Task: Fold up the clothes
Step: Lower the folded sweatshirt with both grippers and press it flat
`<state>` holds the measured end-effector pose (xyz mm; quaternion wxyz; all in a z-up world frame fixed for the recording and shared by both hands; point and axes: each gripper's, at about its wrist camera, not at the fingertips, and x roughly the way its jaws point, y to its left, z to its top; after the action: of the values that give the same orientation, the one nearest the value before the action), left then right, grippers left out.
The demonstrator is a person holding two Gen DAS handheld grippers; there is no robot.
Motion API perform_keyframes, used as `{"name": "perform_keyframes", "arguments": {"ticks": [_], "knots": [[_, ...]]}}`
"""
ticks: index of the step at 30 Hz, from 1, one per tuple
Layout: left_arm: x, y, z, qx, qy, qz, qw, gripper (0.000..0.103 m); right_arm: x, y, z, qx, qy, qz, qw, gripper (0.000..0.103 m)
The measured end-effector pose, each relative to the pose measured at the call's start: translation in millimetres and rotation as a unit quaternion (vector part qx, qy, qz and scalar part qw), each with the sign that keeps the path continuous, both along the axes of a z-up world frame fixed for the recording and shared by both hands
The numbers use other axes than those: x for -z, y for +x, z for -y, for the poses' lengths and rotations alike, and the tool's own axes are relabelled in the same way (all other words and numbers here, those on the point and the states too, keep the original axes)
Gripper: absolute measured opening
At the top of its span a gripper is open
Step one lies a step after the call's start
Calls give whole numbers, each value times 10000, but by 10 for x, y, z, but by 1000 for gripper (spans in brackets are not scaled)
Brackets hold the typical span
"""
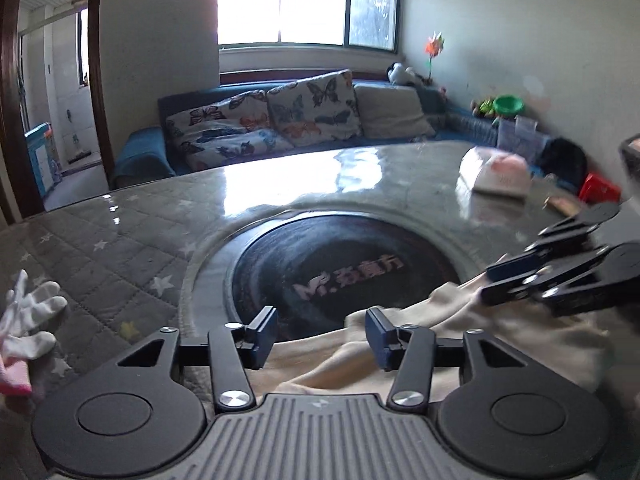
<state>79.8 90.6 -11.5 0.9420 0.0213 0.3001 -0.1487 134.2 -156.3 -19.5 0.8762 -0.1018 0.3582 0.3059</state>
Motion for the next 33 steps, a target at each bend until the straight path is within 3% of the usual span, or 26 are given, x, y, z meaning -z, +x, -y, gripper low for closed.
{"name": "perform_keyframes", "arguments": {"ticks": [4, 6, 9, 12, 17, 19, 22, 25, 26, 28, 33], "knots": [[-74, -156, 30, 23, -117, 67, 9999, 83, 61, 98, -109, 42, 28, -189, 9998, 25], [-98, -239, 57, 201, -149, 83, 9997, 83, 99, 117, -176, 13, -48, -248, 9997, 25], [-99, -309, 132, 364, -78, 105, 9993, 83, 124, 109, -231, 15, -53, -240, 9997, 15], [-38, -275, 62, 113, -82, -41, 9999, 82, 112, 85, -268, 21, -114, -75, 9999, 7], [69, -207, -76, -352, -105, -305, 9989, 65, 66, 75, -251, 59, -100, 63, 9999, 7], [112, -180, -131, -537, -114, -411, 9976, 51, 69, 77, -248, 68, -92, 60, 9999, 7], [176, -139, -214, -815, -128, -569, 9950, 50, 72, 80, -250, 79, -88, 84, 9999, 7], [179, -139, -225, -788, -103, -591, 9951, 49, 61, 73, -259, 75, -90, 143, 9998, 7], [179, -140, -227, -771, -93, -595, 9952, 44, 52, 71, -256, 74, -85, 160, 9998, 7], [185, -140, -214, -741, -26, -592, 9955, 13, 45, 68, -254, 97, -90, 188, 9997, 6], [95, -188, -143, -751, 221, -258, 9966, 6, -19, 68, -245, 237, -99, 428, 9988, 5]]}}
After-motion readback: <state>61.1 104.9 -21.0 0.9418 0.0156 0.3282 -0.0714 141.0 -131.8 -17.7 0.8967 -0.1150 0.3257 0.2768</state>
